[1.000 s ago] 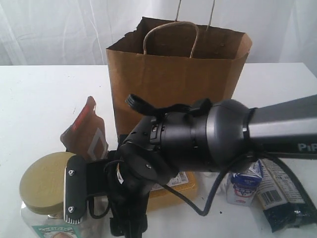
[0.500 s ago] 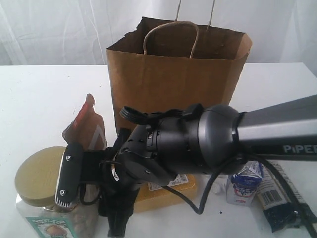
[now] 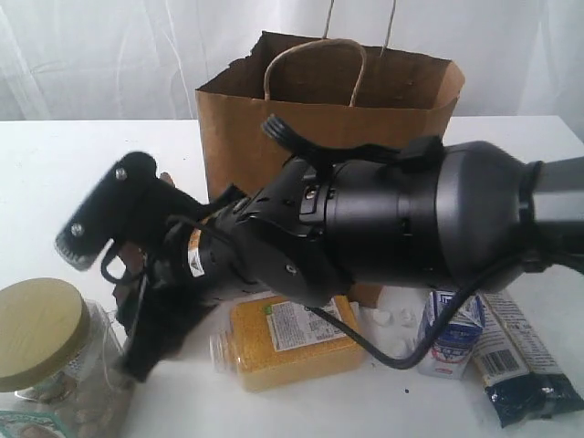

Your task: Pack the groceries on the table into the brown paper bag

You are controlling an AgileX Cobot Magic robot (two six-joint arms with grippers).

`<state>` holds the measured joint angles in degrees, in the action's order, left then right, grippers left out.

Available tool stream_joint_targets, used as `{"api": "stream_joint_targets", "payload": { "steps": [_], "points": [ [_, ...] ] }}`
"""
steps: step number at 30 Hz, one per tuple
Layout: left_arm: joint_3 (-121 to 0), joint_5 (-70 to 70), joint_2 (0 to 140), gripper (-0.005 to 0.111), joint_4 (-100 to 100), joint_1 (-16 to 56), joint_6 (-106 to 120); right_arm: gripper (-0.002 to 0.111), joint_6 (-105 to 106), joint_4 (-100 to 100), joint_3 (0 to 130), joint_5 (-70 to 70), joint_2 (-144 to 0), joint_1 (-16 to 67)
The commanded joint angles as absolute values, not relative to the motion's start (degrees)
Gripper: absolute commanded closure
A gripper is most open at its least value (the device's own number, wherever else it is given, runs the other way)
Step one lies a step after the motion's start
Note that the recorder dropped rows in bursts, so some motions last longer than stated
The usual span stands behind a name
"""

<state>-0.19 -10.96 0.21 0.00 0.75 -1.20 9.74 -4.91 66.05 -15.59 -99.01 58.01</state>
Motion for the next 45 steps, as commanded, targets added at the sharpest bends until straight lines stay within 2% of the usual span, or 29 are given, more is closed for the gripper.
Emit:
{"api": "stream_joint_targets", "payload": {
  "steps": [1, 3, 7, 16, 29, 31, 36, 38, 41, 45],
  "points": [
    [0.00, -10.75, 0.00, 0.107, 0.00, 0.67, -1.20, 0.047, 23.25, -5.58, 66.01, -38.47, -98.76, 57.65],
    [0.00, -10.75, 0.00, 0.107, 0.00, 0.67, -1.20, 0.047, 30.35, -5.45, 66.01, -42.81, -98.76, 57.65],
    [0.00, -10.75, 0.00, 0.107, 0.00, 0.67, -1.20, 0.047, 35.97, -5.60, 66.01, -34.28, -101.13, 57.65],
    [0.00, -10.75, 0.00, 0.107, 0.00, 0.67, -1.20, 0.047, 37.30, -6.24, 66.01, -25.70, -106.54, 57.65],
    [0.00, -10.75, 0.00, 0.107, 0.00, 0.67, -1.20, 0.048, 37.31, -14.01, 66.01, -25.43, -111.55, 57.65],
    [0.00, -10.75, 0.00, 0.107, 0.00, 0.67, -1.20, 0.053, 37.31, -14.01, 66.01, -25.52, -111.55, 57.65],
    [0.00, -10.75, 0.00, 0.107, 0.00, 0.67, -1.20, 0.082, 34.28, -14.01, 66.14, -25.95, -111.44, 57.65],
    [0.00, -10.75, 0.00, 0.107, 0.00, 0.67, -1.20, 0.090, 32.24, -14.01, 66.50, -27.01, -111.19, 57.65],
    [0.00, -10.75, 0.00, 0.107, 0.00, 0.67, -1.20, 0.095, 31.63, -14.17, 67.69, -30.02, -109.92, 57.65],
    [0.00, -10.75, 0.00, 0.107, 0.00, 0.67, -1.20, 0.096, 31.63, -13.78, 69.92, -33.06, -106.11, 57.65]
  ]
}}
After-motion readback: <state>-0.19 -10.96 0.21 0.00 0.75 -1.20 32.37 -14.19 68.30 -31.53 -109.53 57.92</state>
